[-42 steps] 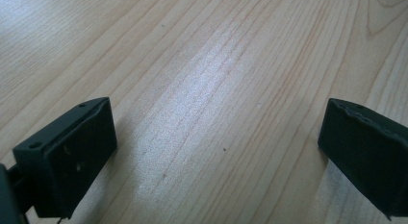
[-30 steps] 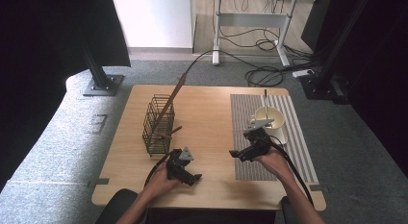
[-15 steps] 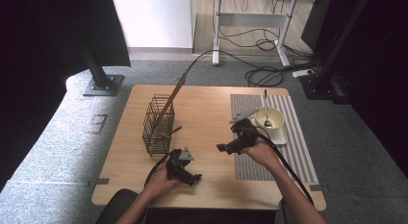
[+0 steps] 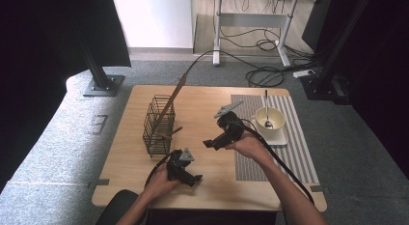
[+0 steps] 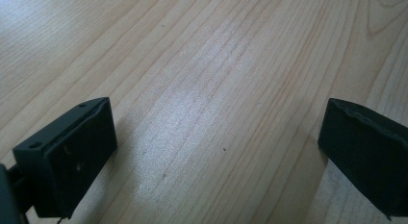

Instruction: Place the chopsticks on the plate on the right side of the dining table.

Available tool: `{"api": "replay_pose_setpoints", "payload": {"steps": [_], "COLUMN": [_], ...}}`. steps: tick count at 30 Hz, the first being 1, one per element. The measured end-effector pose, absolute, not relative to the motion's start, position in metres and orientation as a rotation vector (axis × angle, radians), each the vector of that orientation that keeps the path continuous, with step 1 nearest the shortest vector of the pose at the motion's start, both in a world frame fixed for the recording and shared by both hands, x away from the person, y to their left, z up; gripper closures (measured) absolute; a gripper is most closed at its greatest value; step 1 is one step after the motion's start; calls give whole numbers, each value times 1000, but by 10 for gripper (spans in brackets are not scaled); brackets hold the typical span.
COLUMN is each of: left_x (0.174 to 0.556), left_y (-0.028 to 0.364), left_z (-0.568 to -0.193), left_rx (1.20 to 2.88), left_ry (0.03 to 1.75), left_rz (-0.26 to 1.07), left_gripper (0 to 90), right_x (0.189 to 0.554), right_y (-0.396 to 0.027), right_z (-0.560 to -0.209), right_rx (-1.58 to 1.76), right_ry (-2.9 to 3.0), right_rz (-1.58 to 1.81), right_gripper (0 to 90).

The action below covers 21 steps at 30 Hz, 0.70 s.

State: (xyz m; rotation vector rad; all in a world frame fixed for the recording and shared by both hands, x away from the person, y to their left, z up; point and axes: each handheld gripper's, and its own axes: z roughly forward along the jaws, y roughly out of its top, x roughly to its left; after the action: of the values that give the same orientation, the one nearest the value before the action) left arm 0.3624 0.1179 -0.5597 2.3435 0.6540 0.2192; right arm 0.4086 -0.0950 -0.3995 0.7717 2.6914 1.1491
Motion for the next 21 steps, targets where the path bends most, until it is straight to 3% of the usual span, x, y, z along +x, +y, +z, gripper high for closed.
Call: {"api": "replay_pose_setpoints", "payload": {"steps": [21], "left_x": [363], "left_y": [118], "left_z": [-560], "left_rx": [2344], "left_ry": [653], "left_rz": [217], "left_gripper": [0], "right_x": [419], "right_y": [-47], "right_z": [-385], "right_rx": [685], "right_ry": [2752], "right_rz": [1174], "right_gripper": [30]}}
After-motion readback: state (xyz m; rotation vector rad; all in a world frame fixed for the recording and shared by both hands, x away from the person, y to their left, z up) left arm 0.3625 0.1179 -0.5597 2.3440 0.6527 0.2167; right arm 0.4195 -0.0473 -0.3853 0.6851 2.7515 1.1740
